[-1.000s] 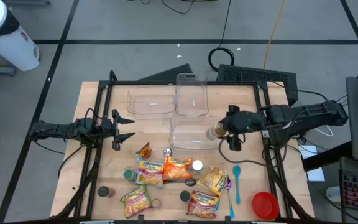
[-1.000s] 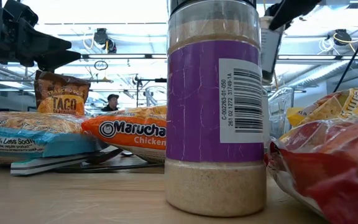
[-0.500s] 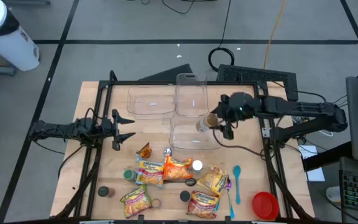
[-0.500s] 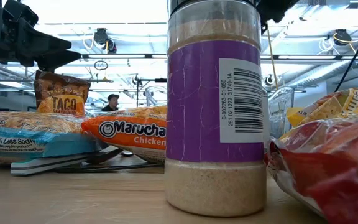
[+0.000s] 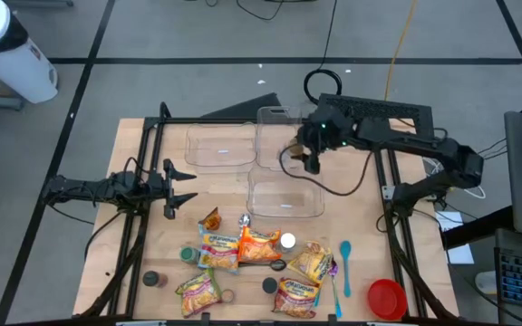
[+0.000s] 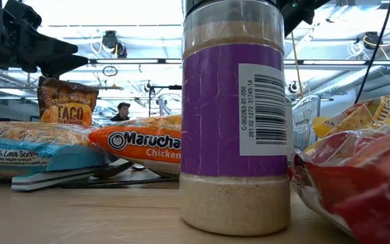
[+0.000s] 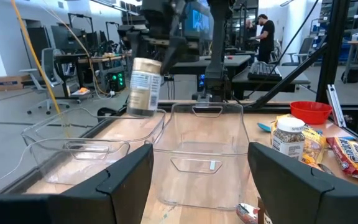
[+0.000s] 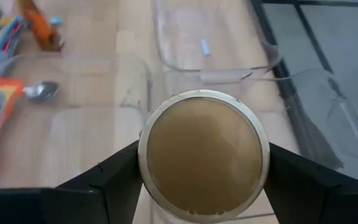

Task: Pick & Place Food Item
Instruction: Put the gold seasoning bottle into the top left transparent container

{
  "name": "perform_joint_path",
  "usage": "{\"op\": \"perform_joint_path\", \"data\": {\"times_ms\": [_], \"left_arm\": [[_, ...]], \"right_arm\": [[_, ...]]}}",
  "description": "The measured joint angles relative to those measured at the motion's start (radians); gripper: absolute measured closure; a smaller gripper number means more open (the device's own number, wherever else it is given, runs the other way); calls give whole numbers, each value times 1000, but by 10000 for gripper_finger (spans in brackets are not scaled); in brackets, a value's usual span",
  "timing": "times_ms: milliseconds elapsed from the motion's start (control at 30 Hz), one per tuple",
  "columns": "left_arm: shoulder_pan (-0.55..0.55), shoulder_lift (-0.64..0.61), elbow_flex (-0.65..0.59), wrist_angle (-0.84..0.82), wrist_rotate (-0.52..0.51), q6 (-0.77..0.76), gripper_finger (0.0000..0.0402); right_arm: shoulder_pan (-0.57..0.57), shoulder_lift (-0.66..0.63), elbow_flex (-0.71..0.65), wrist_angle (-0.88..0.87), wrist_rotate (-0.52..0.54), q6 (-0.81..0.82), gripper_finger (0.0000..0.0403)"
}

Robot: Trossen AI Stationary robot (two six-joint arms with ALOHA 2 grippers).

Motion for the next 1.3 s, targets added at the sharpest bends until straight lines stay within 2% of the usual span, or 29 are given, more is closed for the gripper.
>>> {"op": "perform_joint_path", "data": {"times_ms": [233,467,700,833,967,1033,1133,1200,1300], "left_arm": [[0,0,0,0,0,0,130],[0,0,0,12,0,16,130],[0,0,0,139,0,13,130],[0,0,0,264,-3,-64,130],[0,0,0,353,-54,-77,130],[0,8,0,384,-106,-142,130],[1,72,37,405,-222,-220,130],[1,157,104,365,-236,-223,130],[2,348,248,300,-254,-209,130]], "right_arm": [[31,-182,-4,-240,-1,86,135],[95,-352,-61,-223,-6,112,131],[133,-390,-112,-187,-6,112,135],[147,-390,-131,-189,-1,132,132],[163,-390,-146,-179,-6,133,132],[171,-390,-154,-165,-4,134,135],[185,-390,-170,-129,-3,141,135],[198,-387,-177,-120,-5,141,134],[217,-381,-188,-106,-4,147,130]]}}
